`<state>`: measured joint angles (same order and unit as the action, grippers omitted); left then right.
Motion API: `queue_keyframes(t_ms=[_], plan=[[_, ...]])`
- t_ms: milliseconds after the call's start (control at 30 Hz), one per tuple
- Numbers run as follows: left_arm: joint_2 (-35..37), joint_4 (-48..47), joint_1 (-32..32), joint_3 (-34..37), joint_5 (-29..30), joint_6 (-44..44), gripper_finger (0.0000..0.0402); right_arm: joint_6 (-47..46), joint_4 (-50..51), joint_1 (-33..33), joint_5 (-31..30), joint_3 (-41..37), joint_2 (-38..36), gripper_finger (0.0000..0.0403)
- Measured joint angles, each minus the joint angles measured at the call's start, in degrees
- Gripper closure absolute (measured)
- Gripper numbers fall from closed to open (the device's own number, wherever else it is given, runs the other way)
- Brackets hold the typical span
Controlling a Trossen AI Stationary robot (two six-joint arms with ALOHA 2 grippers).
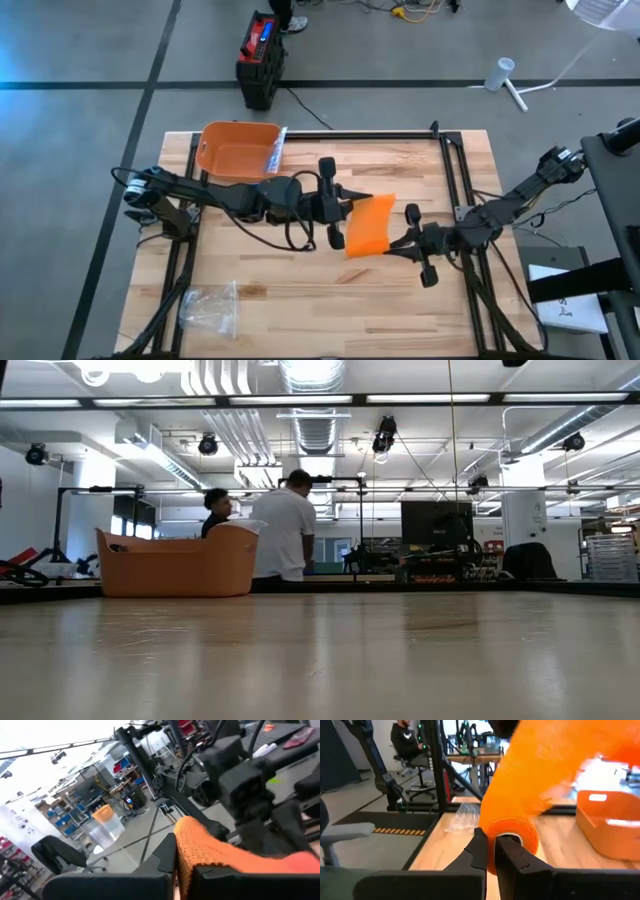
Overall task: Roll bandage
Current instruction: Roll the orange bandage
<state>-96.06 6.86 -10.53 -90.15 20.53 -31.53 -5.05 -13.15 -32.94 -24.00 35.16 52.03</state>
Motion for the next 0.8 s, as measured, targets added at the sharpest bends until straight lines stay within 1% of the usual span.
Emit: queue_keyframes(t_ms=[100, 400, 567, 633, 700, 800], plan=[[0.0, -3.3, -1.1, -3.0, 0.0, -1.1, 0.0401, -1.1, 0.6, 0.1, 0.0, 0.0, 0.7, 0.0395], [0.0, -4.9, -5.2, -9.9, 0.0, -4.6, 0.0401, -1.4, 0.2, 0.1, 0.0, 0.0, 1.3, 0.0395], [0.1, -5.4, -6.2, -12.6, 0.2, -6.4, 0.0401, -1.3, -1.2, 0.1, 0.0, 0.0, 1.4, 0.0395], [0.1, -5.4, -6.3, -13.0, 3.1, -7.4, 0.0401, -1.0, -2.3, 0.1, 0.6, 0.0, 1.4, 0.0395], [0.3, -5.4, -6.2, -13.3, 7.5, -9.1, 0.0401, -0.9, -3.3, 0.1, 2.7, 0.0, 1.4, 0.0395], [0.9, -5.5, -5.2, -13.3, 11.7, -10.0, 0.0401, 0.0, -5.9, -0.1, 5.9, 0.0, 1.4, 0.0395]])
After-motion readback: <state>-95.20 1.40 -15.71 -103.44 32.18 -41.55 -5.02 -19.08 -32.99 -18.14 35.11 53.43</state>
